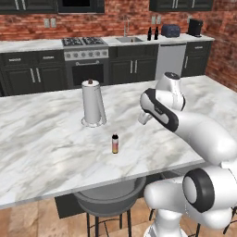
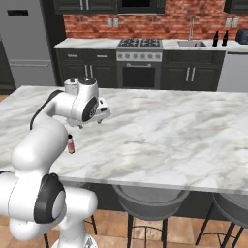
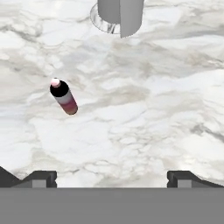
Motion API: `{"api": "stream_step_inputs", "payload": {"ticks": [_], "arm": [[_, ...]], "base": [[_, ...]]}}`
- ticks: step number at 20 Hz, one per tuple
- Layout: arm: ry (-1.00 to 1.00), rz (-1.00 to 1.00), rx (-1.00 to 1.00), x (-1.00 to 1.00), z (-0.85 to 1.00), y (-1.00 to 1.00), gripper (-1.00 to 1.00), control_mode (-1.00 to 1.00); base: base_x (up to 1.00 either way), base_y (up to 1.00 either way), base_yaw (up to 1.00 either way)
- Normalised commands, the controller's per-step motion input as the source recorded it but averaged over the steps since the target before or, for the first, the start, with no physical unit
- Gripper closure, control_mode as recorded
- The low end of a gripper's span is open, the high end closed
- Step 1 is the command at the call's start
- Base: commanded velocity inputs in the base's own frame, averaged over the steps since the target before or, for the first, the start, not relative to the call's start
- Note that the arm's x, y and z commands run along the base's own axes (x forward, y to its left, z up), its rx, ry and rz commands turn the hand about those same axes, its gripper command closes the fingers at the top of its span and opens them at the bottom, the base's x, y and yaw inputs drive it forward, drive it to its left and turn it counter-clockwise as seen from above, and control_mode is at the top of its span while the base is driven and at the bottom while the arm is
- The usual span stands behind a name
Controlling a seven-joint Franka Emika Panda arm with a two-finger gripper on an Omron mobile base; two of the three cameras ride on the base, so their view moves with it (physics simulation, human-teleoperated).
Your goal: Place the large bottle from the dining counter next to the other large bottle outside the sink, and place the small bottle from the dining counter next to the other small bottle inside the sink.
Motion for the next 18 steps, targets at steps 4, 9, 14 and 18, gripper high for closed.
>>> {"api": "stream_step_inputs", "payload": {"ticks": [4,9,14,18], "arm": [[0.02,0.05,-0.01,0.0,-0.13,0.06,-1.0,-1.0],[0.01,0.1,0.0,0.0,-0.1,0.1,-1.0,-1.0],[0.0,0.15,0.0,0.0,-0.06,0.09,-1.0,-1.0],[0.0,0.15,0.0,0.0,-0.06,0.15,-1.0,-1.0]], "base": [[0.0,0.0,0.0],[0.0,0.0,0.0],[0.0,0.0,0.0],[0.0,0.0,0.0]]}}
